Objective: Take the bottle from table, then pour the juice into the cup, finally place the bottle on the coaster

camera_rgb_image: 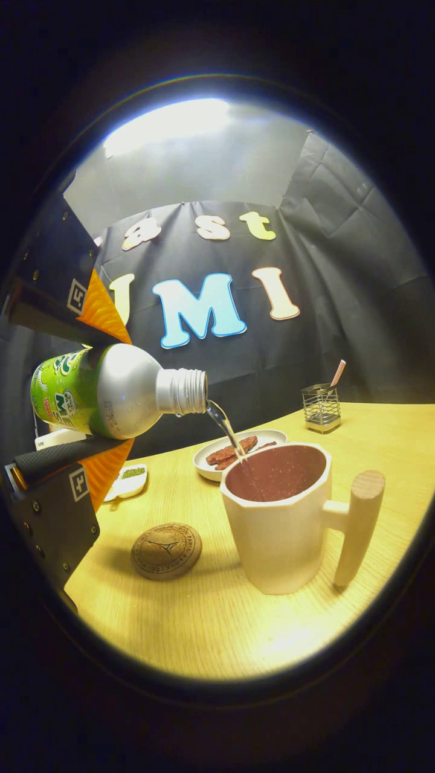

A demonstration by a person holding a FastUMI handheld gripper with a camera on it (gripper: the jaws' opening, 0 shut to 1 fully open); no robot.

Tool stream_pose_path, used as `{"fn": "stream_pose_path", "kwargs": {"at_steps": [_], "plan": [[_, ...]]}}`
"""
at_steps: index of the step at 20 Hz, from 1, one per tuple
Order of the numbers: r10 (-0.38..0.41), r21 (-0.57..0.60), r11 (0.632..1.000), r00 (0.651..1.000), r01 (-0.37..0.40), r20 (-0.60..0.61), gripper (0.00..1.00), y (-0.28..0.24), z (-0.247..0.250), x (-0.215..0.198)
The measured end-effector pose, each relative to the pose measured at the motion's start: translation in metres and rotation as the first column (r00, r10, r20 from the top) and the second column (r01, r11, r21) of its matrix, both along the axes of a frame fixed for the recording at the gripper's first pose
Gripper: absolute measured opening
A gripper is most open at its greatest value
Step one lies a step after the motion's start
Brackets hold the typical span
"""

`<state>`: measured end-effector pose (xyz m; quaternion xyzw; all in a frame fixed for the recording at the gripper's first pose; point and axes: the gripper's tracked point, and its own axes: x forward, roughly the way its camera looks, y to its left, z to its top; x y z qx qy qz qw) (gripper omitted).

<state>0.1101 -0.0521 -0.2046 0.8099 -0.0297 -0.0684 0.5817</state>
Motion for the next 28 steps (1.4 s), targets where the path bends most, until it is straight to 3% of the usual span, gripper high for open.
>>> {"fn": "stream_pose_path", "kwargs": {"at_steps": [28], "plan": [[-0.048, 0.112, 0.993, 0.998, 0.044, 0.036, 0.76, -0.018, 0.003, 0.000]]}}
